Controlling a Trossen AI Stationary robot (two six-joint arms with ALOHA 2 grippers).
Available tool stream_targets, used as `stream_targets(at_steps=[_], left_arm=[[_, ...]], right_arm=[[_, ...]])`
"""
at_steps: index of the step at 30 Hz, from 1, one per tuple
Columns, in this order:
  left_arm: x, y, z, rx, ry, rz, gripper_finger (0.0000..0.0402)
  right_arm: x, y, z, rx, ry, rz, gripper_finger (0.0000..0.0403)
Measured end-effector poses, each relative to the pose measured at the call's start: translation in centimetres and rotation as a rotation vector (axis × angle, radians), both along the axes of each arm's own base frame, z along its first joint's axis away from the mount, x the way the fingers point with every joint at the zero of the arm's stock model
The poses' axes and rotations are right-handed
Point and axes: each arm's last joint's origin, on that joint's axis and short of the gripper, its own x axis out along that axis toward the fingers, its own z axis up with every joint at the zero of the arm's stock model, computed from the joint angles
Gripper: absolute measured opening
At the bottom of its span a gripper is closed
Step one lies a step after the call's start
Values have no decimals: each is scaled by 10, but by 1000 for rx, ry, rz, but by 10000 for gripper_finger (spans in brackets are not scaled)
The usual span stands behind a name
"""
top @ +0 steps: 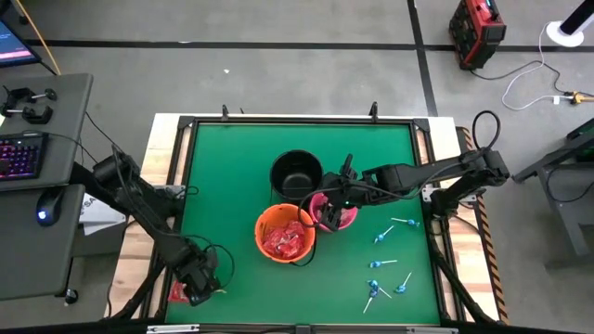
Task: Sort candy by brand, put in halloween buckets
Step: Put the red candy into the orange bucket
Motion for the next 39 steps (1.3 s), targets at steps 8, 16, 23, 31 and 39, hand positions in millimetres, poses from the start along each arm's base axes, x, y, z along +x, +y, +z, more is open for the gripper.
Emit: stream_targets(at_steps=[8, 16, 23, 31, 39], left_arm=[[0, -4, -18, 26, 97, -25, 213], [-1, -6, -25, 7, 94, -127, 125], [3, 3, -7, -63, 47, -126, 12], [8, 35, 80, -259, -305, -17, 1], [35, 98, 153, -26, -1134, 223, 0]], right_arm=[[0, 0, 0, -2, 2, -1, 252], [0, 0, 0, -8, 0, -6, 252], [0, 0, 0, -9, 4, -6, 252], [-1, 0, -1, -15, 11, -1, 252], [-1, -1, -1, 3, 0, -53, 252]])
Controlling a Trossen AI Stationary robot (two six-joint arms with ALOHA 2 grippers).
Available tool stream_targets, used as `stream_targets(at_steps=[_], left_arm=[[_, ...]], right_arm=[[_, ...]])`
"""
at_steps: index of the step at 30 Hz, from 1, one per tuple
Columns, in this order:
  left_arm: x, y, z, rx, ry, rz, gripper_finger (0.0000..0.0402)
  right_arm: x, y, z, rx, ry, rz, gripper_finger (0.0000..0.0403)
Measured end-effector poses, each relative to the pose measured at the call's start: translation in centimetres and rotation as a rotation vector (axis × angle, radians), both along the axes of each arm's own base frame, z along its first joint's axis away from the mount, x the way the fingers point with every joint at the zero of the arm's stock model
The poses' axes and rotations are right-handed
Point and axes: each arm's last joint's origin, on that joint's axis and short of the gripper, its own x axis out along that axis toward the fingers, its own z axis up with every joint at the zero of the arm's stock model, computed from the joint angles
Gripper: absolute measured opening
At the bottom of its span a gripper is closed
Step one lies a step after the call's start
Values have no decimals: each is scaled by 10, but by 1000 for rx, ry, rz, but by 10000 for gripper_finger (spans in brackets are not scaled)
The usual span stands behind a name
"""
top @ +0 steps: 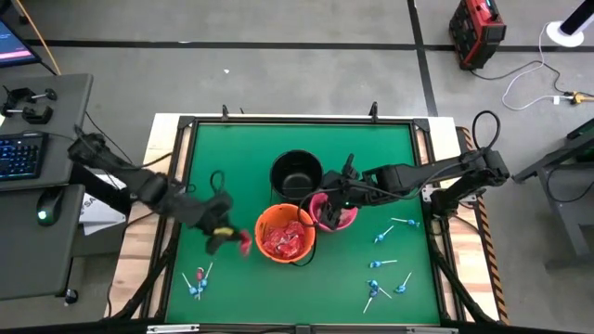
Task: Sort candy by brand, put in halloween buckets
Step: Put the red candy into the orange bucket, then put the blue lollipop into the black bucket
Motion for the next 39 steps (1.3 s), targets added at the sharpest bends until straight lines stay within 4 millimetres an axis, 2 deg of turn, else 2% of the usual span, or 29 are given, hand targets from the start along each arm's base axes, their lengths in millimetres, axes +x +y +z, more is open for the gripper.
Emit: stream_targets(at_steps=[3, 6, 9, 12, 17, 21, 24, 28, 31, 34, 39], left_arm=[[19, 15, -5, 122, -35, 20, 0], [44, 21, -19, 191, -24, 48, 7], [68, 23, -36, 260, -19, 17, 32], [84, 28, -49, 283, -1, 1, 69], [88, 32, -53, 209, 15, -66, 141], [81, 38, -43, 140, 8, -97, 188], [70, 43, -29, 79, -26, -115, 207], [52, 49, -6, 93, -127, -54, 210], [39, 55, 8, 171, -204, 60, 209], [30, 61, 18, 232, -259, 166, 208], [20, 67, 27, 248, -303, 214, 208]], right_arm=[[0, -1, 0, -9, -15, -56, 252], [0, -2, 1, -13, -28, -94, 252], [0, -1, 3, -9, -48, -97, 252], [-5, 0, 10, -2, -71, -90, 252], [-26, 8, 22, 32, -55, -85, 252], [-49, 17, 19, 113, 88, -122, 252], [-70, 27, 3, 197, 271, -263, 252], [-95, 41, -37, 346, 425, -521, 252], [-105, 50, -69, 435, 495, -583, 252], [-113, 48, -97, 511, 566, -718, 252], [-122, 43, -126, 571, 527, -957, 252]])
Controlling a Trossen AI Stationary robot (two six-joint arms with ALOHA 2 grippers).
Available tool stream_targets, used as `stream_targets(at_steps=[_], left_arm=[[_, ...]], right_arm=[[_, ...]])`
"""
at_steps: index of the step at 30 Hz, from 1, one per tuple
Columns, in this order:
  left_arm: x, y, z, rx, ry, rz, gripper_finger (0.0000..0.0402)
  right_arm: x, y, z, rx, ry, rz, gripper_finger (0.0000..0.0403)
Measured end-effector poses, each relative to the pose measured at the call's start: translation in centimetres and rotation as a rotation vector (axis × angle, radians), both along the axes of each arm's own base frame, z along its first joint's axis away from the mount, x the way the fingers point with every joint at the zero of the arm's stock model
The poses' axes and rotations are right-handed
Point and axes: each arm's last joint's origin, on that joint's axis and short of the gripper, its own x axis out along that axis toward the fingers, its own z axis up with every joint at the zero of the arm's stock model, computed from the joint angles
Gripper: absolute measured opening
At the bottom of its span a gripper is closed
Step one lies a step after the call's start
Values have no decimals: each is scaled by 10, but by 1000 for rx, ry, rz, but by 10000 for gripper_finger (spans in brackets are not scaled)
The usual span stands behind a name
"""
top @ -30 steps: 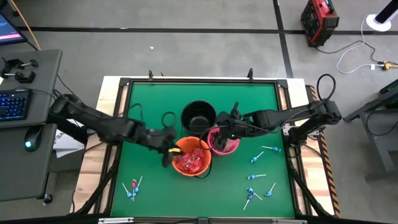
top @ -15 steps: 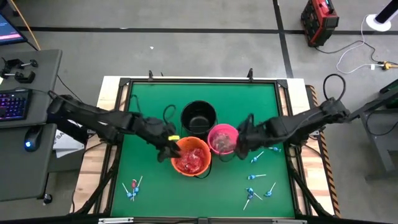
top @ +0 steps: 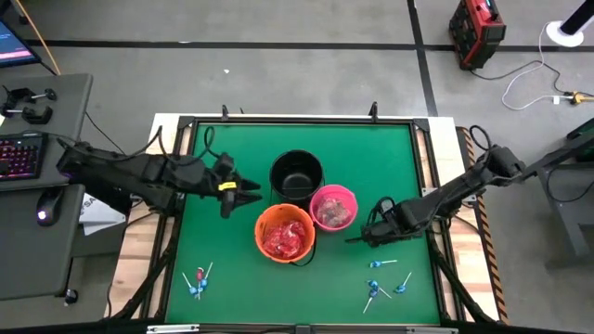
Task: Sort candy by brand, put in halloween buckets
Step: Put the blue lollipop into the black bucket
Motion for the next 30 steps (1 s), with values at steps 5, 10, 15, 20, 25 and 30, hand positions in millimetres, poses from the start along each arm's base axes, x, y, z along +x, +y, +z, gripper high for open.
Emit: stream_targets(at_steps=[5, 10, 15, 20, 25, 30], left_arm=[[-1, 0, 0, 1, 3, -1, 208], [2, 0, -5, 10, 45, -1, 208], [4, -1, -7, 12, 54, -1, 208], [4, -1, -8, 23, 59, -5, 208], [-4, 1, -2, 47, 27, -16, 208], [-26, 6, 15, 39, -67, 23, 208]], right_arm=[[-3, -3, -23, 0, -53, -144, 252], [-9, -6, -42, 20, -74, -263, 252], [-10, -7, -43, 14, -78, -292, 232], [-12, -7, -44, 21, -60, -282, 134], [-3, -4, -30, -5, -95, -202, 35], [4, -1, 10, -30, -104, -74, 55]])
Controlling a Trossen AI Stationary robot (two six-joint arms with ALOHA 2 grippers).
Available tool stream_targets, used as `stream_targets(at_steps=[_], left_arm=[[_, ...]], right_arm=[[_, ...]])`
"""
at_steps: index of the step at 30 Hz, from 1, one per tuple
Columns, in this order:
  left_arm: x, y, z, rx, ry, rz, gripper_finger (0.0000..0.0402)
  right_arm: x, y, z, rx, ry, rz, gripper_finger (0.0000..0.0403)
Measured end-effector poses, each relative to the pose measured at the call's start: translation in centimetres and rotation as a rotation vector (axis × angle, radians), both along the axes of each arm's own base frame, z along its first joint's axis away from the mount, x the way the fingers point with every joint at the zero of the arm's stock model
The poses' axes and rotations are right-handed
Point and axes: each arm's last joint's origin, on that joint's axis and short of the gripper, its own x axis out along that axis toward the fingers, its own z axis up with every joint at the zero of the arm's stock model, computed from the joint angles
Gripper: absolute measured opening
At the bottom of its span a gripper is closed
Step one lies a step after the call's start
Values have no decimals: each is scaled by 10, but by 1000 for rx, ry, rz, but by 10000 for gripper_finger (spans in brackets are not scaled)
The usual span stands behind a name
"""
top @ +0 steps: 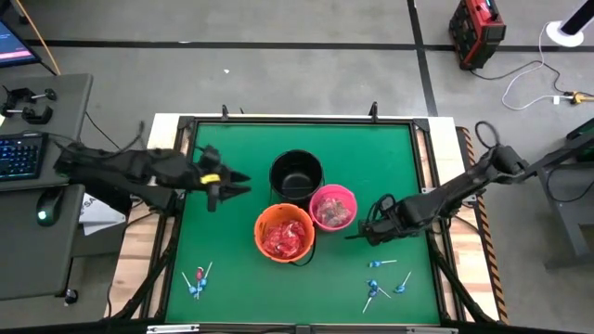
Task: Sort candy by brand, put in halloween buckets
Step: Put the blue lollipop into the black bucket
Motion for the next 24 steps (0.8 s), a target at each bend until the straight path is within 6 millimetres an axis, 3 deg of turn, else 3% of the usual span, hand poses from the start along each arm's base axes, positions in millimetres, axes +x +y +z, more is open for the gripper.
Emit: stream_targets(at_steps=[6, 10, 15, 24], left_arm=[[-36, 12, 20, 14, -146, 162, 208], [-52, 19, 28, 46, -206, 300, 208], [-55, 22, 29, 59, -217, 397, 208], [-36, 18, 21, 36, -163, 403, 208]], right_arm=[[12, -6, 76, -252, -153, 81, 61], [36, -20, 107, -408, -368, 137, 51], [79, -48, 113, -507, -596, 241, 61], [141, -99, 91, -575, -738, 390, 69]])
